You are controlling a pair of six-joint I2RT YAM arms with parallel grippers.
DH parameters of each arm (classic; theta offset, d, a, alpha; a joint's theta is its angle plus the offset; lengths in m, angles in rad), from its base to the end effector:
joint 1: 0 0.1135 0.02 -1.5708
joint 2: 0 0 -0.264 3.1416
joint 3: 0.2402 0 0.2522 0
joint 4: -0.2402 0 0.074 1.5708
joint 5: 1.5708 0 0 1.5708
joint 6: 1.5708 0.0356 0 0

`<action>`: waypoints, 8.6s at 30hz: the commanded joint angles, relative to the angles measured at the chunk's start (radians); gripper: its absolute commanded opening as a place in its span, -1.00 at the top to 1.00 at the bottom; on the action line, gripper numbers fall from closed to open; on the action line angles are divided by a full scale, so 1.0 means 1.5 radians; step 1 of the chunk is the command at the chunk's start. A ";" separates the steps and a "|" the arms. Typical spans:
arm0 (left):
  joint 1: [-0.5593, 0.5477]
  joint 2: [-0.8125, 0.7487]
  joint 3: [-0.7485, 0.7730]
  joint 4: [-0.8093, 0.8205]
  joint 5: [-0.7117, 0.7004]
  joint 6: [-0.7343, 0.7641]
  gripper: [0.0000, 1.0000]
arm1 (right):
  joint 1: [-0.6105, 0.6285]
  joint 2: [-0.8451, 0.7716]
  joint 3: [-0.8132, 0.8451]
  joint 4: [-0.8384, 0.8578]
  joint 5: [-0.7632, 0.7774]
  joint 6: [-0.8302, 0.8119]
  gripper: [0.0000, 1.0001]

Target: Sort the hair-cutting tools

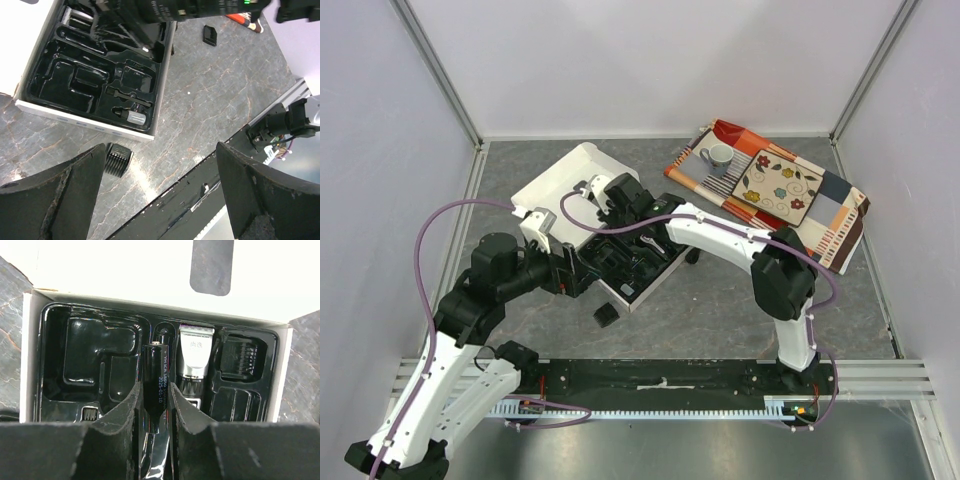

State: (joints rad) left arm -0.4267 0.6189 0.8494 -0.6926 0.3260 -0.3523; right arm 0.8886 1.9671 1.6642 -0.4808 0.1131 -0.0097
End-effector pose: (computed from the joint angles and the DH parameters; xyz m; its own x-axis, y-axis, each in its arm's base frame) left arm 0.1101 -0.0626 0.3330 -0.6063 -0.0834 -0.7909 0.4729 0.7617 -0.4429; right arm 0.2875 0.3476 0.2640 -0.4381 -0.5546 -0.7075 -0.7251 0.6832 -0.0865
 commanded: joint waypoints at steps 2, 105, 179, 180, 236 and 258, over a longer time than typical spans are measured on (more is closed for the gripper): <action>0.002 -0.005 0.003 0.036 0.038 0.008 -0.93 | -0.026 0.036 0.034 0.034 -0.061 -0.032 0.45; 0.002 -0.015 0.078 -0.009 0.030 -0.004 -0.93 | -0.047 -0.360 -0.311 0.027 0.379 0.298 -0.19; 0.002 0.004 0.025 0.016 0.046 0.003 -0.93 | -0.277 -0.142 -0.428 0.092 0.244 0.606 1.00; 0.002 0.004 0.025 0.017 0.047 0.002 -0.93 | -0.277 -0.151 -0.428 0.086 0.248 0.604 1.00; 0.002 -0.067 0.063 -0.078 0.048 -0.061 -0.96 | 0.091 0.087 0.002 0.087 0.323 0.753 1.00; 0.002 -0.055 0.065 -0.080 0.053 -0.044 -0.96 | 0.097 0.154 0.053 0.051 0.382 0.754 0.95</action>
State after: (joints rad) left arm -0.4267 0.5297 0.9424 -0.8150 0.3763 -0.4332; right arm 1.0260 2.1765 1.7065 -0.3870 0.6708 1.1397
